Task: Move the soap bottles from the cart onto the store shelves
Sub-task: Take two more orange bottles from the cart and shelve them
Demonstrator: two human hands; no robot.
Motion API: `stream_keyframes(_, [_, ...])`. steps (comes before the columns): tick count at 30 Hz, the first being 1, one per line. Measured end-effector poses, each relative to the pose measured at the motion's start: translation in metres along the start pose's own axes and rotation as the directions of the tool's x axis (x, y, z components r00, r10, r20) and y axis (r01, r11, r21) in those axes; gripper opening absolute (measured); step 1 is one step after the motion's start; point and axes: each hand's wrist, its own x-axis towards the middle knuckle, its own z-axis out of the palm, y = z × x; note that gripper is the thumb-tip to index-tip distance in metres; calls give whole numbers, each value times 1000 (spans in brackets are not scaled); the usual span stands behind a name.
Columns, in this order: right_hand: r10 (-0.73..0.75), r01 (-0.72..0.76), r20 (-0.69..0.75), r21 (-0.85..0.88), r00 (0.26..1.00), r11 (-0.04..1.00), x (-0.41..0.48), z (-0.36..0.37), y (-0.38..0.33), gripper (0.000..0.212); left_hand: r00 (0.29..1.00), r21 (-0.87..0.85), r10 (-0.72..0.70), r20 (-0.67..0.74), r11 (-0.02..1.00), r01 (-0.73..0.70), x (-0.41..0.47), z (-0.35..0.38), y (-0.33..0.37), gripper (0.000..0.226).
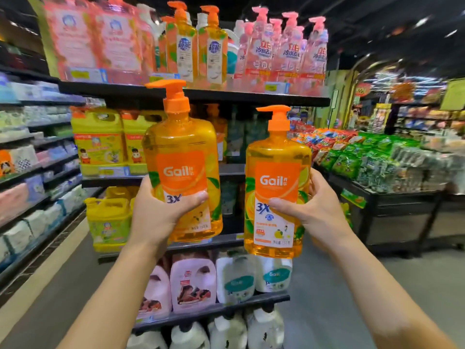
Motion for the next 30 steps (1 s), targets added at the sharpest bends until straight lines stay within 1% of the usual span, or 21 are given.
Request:
stream_keyframes(5, [-8, 8, -22, -7, 1000, 1000, 70, 15, 29, 86, 1000, -11, -21, 11, 1000, 21, 74, 25, -42, 99])
stream_keyframes(9, [-30, 31, -53, 22, 998, 999, 113, 28, 61, 89, 999, -27, -48, 0, 998, 48, 122, 39, -74, 100])
stream_keyframes(13, [-21, 23, -45, 61, 999, 998, 156, 37, 92, 94, 998, 7, -56, -30, 998, 56, 160, 47, -99, 99])
stream_keyframes(14, [-29, 31, -40, 69, 999, 997, 168, 40, 99, 96, 998, 14, -48, -48, 999, 49, 170, 49, -104, 102])
stream_keyframes(17, [-87, 89, -28, 102, 996, 991, 205, 50, 120, 93, 995, 34, 16, -94, 999, -13, 198, 55, -114, 124])
stream_keyframes(19, [-137, 137, -16, 132, 991, 982, 229, 57, 132, 94, 991, 45, 56, -119, 998, -51, 214, 60, -120, 128])
stream_keyframes(21, [-186, 185, -9, 164, 983, 969, 255, 62, 143, 98, 986, 68, 97, -139, 994, -88, 229, 66, -124, 117])
stream_keyframes(23, [-237, 232, 2, 199, 971, 952, 280, 66, 150, 100, 981, 132, 141, -131, 984, -124, 241, 71, -125, 105])
stream_keyframes(26, [-342, 331, -1, 253, 940, 909, 314, 73, 157, 104, 965, 218, 228, -130, 956, -196, 257, 81, -118, 99])
stream_keyframes(28, [-387, 374, -12, 289, 922, 881, 333, 78, 161, 105, 957, 282, 256, -138, 936, -210, 266, 88, -115, 82])
stream_keyframes(30, [-444, 426, -18, 320, 896, 846, 350, 84, 164, 104, 951, 306, 268, -157, 928, -211, 273, 92, -115, 73])
